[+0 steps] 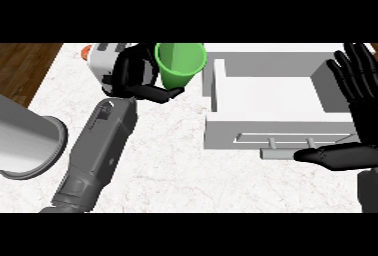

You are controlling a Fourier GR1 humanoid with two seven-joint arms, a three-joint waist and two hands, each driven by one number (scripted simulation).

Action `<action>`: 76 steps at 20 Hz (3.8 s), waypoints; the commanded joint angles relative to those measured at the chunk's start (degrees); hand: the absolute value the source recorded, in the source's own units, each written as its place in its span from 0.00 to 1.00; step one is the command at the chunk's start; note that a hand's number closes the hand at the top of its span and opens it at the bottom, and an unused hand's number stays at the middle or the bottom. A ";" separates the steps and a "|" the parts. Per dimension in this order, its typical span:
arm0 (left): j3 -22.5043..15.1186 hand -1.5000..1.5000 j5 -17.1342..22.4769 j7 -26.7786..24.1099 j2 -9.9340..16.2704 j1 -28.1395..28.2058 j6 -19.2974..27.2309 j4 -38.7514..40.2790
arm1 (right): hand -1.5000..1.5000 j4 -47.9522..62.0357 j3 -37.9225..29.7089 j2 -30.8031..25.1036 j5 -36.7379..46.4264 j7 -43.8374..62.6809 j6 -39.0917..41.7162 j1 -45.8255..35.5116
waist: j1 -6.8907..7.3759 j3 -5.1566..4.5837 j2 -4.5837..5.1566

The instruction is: Pick up the cup, place it into the drawer and close the drawer

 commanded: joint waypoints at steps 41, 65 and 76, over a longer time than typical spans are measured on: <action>-28.22 0.00 26.21 20.03 -1.19 -24.35 16.81 17.68 | 1.00 4.42 11.93 3.27 -10.06 -2.33 14.46 -9.07 | -12.47 -0.04 3.45; -23.99 0.00 35.03 8.15 2.13 -17.31 15.38 15.39 | 0.00 26.76 28.80 -7.33 30.06 -9.68 13.63 -3.92 | 0.65 0.00 0.88; -25.08 0.00 35.07 7.57 3.62 -7.13 13.17 5.53 | 1.00 64.89 24.15 -3.11 37.43 -26.61 1.25 -21.45 | 5.42 0.18 1.24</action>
